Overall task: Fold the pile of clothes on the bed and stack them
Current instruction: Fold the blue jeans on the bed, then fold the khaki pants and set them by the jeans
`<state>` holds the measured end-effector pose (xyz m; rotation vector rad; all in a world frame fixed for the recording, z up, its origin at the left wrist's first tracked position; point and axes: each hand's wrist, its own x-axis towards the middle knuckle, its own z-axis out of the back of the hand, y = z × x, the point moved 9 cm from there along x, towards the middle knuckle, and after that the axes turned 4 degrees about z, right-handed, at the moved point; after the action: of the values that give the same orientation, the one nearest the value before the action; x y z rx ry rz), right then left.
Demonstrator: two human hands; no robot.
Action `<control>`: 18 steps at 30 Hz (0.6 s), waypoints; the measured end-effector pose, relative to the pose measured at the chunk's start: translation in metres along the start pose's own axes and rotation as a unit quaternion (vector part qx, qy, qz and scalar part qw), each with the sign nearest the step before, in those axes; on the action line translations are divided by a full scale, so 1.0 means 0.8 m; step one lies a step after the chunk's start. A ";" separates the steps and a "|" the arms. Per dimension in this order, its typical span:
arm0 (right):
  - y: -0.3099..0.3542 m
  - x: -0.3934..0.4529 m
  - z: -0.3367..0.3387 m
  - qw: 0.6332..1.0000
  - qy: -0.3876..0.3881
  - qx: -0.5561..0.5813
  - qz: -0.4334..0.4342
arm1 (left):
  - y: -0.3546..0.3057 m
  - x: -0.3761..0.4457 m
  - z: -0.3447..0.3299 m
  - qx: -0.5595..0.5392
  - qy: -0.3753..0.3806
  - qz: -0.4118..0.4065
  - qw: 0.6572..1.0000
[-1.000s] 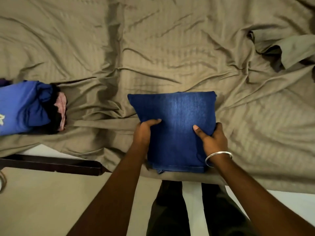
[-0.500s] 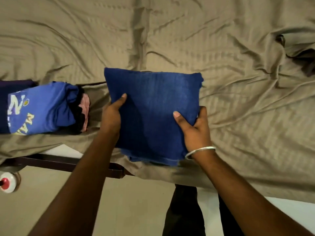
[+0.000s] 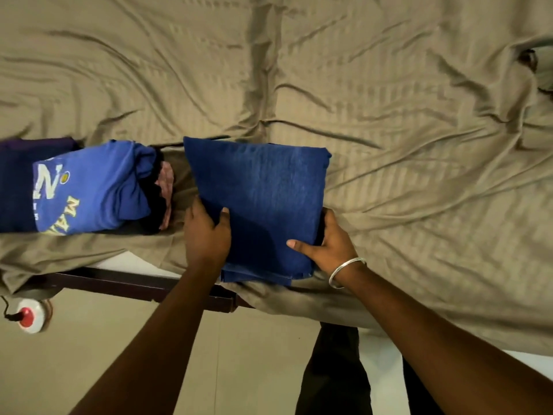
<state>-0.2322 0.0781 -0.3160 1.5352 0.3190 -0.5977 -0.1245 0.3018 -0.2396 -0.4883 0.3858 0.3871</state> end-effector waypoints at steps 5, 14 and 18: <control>0.015 0.003 0.080 0.992 -0.125 -0.016 0.024 | -0.085 -0.044 -0.004 0.169 -0.130 -0.150 0.965; 0.013 -0.013 0.373 0.866 -0.295 -0.399 -0.055 | -0.307 -0.133 -0.226 0.134 0.122 -0.312 0.933; 0.019 -0.009 0.445 0.900 -0.256 -0.351 0.039 | -0.382 -0.187 -0.335 0.195 0.201 -0.289 0.915</control>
<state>-0.2911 -0.2724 -0.2874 0.6574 0.0474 -0.7005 -0.1875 -0.1252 -0.2769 -0.2648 0.6754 -0.3741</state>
